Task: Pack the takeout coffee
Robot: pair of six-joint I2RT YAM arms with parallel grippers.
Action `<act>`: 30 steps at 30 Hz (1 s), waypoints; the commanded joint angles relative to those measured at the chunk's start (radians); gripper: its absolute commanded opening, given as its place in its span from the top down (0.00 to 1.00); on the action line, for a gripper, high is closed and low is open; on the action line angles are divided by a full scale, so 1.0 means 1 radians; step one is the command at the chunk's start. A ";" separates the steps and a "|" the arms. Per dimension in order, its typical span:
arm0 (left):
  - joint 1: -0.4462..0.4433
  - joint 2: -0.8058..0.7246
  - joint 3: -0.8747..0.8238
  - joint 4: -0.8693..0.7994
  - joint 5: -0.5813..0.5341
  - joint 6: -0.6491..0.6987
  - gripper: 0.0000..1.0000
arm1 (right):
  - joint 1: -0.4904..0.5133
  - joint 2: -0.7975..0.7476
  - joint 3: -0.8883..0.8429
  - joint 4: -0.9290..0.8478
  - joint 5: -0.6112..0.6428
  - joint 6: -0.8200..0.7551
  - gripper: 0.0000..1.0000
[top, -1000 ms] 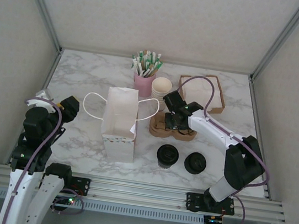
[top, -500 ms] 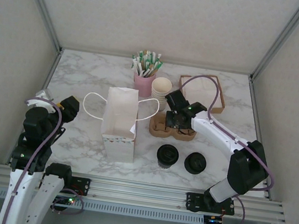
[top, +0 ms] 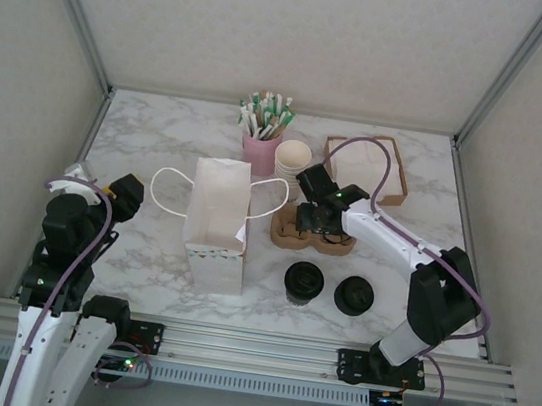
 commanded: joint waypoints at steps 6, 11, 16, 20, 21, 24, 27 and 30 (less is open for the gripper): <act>-0.009 -0.004 -0.005 -0.009 -0.004 -0.007 0.35 | 0.005 0.057 0.014 0.015 0.014 0.002 0.43; -0.009 -0.004 -0.005 -0.009 -0.004 -0.007 0.35 | 0.005 0.041 0.028 0.003 0.020 0.004 0.50; -0.009 -0.004 -0.005 -0.008 -0.003 -0.008 0.35 | 0.005 0.000 0.033 -0.013 0.025 0.002 0.52; -0.009 -0.004 -0.005 -0.007 -0.005 -0.009 0.35 | 0.005 -0.025 0.039 -0.027 0.028 0.000 0.52; -0.008 -0.003 -0.005 -0.007 -0.004 -0.009 0.35 | 0.005 -0.033 0.038 -0.028 0.025 0.000 0.52; -0.009 -0.004 -0.005 -0.007 -0.002 -0.009 0.35 | 0.005 -0.047 0.039 -0.024 0.012 0.003 0.53; -0.009 -0.004 -0.004 -0.007 -0.003 -0.009 0.35 | 0.005 -0.072 0.039 -0.016 0.010 0.004 0.54; -0.010 -0.005 -0.005 -0.007 -0.003 -0.007 0.35 | 0.005 -0.121 0.034 -0.014 0.042 0.004 0.57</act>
